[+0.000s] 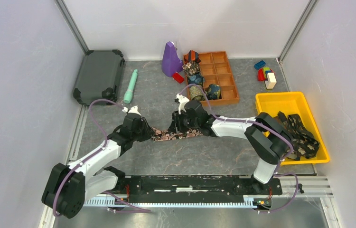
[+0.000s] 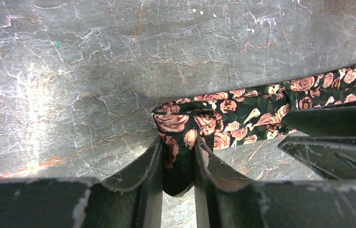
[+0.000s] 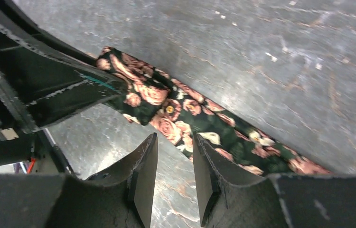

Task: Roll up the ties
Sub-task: Roll the tie at the center of the board.

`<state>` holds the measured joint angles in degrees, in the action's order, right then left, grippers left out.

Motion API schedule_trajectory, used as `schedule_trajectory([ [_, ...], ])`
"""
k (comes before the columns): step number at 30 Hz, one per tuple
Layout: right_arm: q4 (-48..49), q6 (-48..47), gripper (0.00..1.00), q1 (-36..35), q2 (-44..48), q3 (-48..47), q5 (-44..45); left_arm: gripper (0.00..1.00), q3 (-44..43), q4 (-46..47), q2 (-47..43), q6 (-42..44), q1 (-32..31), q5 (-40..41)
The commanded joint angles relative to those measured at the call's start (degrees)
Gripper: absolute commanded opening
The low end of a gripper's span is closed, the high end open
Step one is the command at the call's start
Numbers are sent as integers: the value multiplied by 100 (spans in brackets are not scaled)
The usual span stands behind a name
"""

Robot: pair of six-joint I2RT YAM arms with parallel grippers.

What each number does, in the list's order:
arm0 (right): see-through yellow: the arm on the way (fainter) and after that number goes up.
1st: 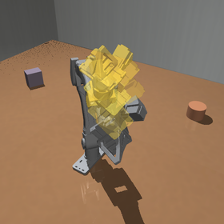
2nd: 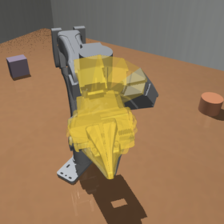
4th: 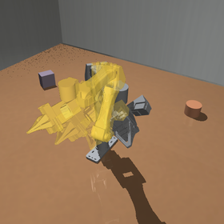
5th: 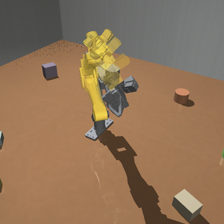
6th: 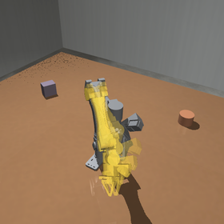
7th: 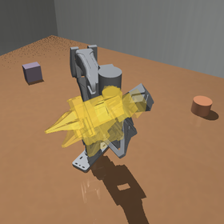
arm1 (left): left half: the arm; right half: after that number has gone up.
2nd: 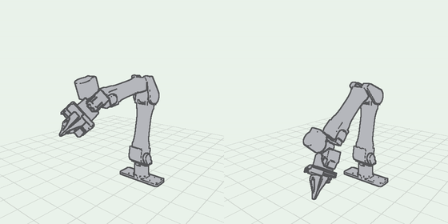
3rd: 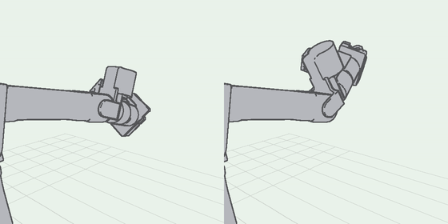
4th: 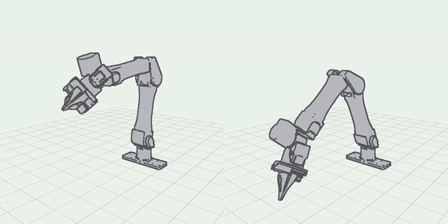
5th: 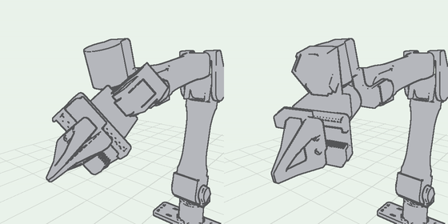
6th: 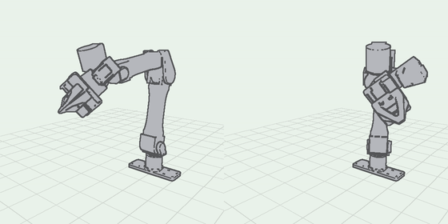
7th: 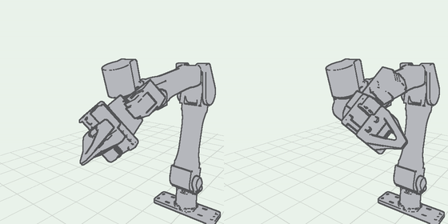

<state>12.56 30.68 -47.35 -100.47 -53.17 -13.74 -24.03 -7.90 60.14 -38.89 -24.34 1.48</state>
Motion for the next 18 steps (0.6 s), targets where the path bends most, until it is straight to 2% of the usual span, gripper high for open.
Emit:
schedule_trajectory([
  [1, 339, 141, 38, -166, -286, -357, -422, 22, -380, -342, 56, 375, -146, 434],
  [8, 714, 372, 30, -273, -792, -633, -670, 22, -726, -733, 224, 400, -602, 1041],
  [18, 879, 478, 26, -354, -1373, -1003, -727, 22, -1193, -1177, 504, 430, -1144, 1708],
])
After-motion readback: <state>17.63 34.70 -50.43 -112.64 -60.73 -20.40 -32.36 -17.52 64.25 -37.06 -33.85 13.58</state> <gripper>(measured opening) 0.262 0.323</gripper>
